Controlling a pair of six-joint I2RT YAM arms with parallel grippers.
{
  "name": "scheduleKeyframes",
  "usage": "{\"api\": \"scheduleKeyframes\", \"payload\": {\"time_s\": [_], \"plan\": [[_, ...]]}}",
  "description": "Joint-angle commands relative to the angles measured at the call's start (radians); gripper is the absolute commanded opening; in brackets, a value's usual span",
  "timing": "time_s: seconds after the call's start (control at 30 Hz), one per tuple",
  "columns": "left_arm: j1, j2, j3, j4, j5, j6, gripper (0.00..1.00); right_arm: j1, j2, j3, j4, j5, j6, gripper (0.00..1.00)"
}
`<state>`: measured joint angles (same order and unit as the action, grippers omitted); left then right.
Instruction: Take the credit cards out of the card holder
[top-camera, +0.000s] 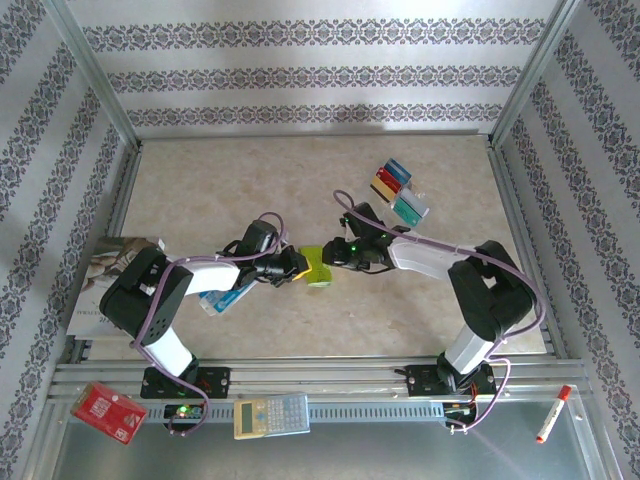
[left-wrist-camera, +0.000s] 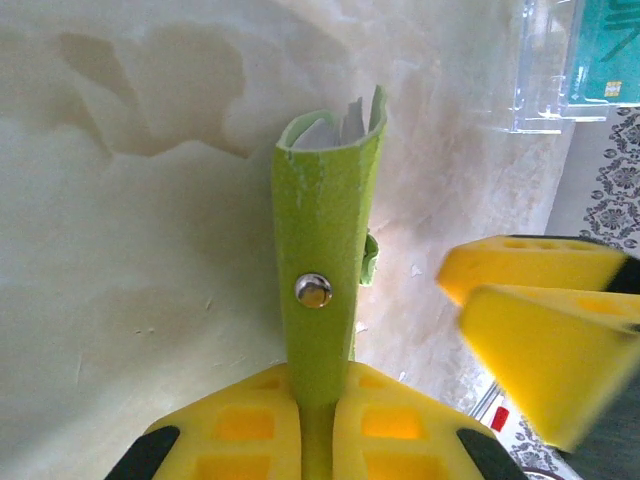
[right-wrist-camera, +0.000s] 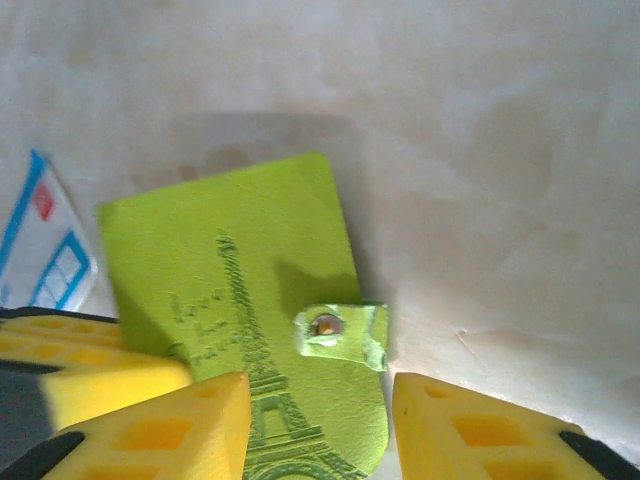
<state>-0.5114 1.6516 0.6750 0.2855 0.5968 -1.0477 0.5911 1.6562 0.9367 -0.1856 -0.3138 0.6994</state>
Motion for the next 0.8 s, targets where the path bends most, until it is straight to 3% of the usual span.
{"api": "scheduleKeyframes", "payload": {"time_s": [0.0,0.33,0.77], "plan": [[-0.008,-0.047,-0.007,-0.007,-0.025,0.046,0.00,0.008,-0.016,0.049,-0.055,0.064,-0.072,0.44],[-0.008,-0.070,0.011,-0.069,-0.040,0.086,0.00,0.071,0.106,0.161,-0.150,0.049,-0.129,0.42],[-0.008,-0.049,0.001,-0.043,-0.033,0.061,0.00,0.090,0.171,0.188,-0.173,0.124,-0.115,0.28]]}}
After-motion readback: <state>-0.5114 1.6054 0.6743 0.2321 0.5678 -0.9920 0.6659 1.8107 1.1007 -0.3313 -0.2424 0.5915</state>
